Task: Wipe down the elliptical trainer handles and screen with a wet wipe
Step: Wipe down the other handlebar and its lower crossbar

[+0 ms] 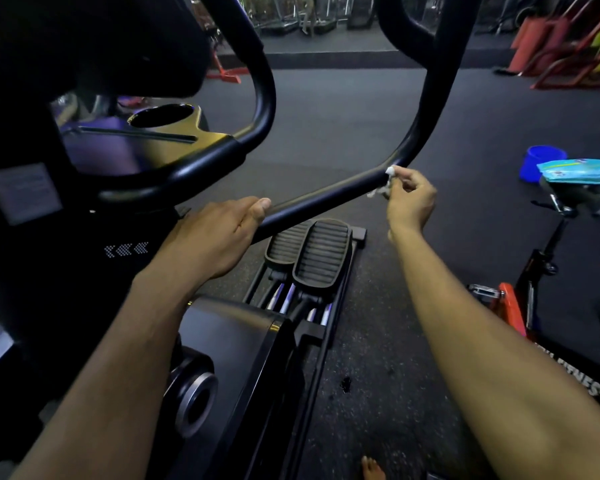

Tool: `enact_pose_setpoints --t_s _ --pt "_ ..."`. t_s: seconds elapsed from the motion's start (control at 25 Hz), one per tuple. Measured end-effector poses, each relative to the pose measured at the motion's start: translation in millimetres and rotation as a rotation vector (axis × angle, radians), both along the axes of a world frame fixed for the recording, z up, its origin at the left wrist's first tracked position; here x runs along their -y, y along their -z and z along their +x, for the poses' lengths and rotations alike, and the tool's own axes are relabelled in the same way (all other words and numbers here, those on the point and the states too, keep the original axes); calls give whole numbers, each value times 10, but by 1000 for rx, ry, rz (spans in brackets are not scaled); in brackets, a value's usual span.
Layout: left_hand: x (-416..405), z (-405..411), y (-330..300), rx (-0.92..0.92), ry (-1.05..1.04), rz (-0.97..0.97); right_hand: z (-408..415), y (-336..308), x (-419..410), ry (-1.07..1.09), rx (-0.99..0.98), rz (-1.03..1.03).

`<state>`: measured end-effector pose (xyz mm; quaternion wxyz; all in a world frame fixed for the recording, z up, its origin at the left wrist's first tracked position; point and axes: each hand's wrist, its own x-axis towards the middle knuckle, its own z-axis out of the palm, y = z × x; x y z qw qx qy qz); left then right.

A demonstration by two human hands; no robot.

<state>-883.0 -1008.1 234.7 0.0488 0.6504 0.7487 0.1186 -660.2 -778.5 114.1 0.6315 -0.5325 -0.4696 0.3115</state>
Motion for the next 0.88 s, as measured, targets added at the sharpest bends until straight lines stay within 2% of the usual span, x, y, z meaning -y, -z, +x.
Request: enact_pose_setpoints --t_s 0.08,0.2,0.32,0.4,0.56,0.68,0.88 --pt "39 -48 21 42 0 40 -115 -14 41 39 -105 -48" --pt "150 -161 87 144 -26 141 -378 -50 374 -20 -275 -25" --pt "272 -304 212 302 -73 240 -436 -81 450 36 -335 -38" --pt "366 -352 259 387 -111 273 -489 -90 558 59 -314 -31" --pt "424 -366 274 499 -176 278 -729 -3 922 -58 -196 77" --pt "406 -377 285 609 -143 279 -821 -40 1161 -114 -148 103" --pt "396 -434 329 914 -114 377 -1052 -170 1724 -215 -80 197"
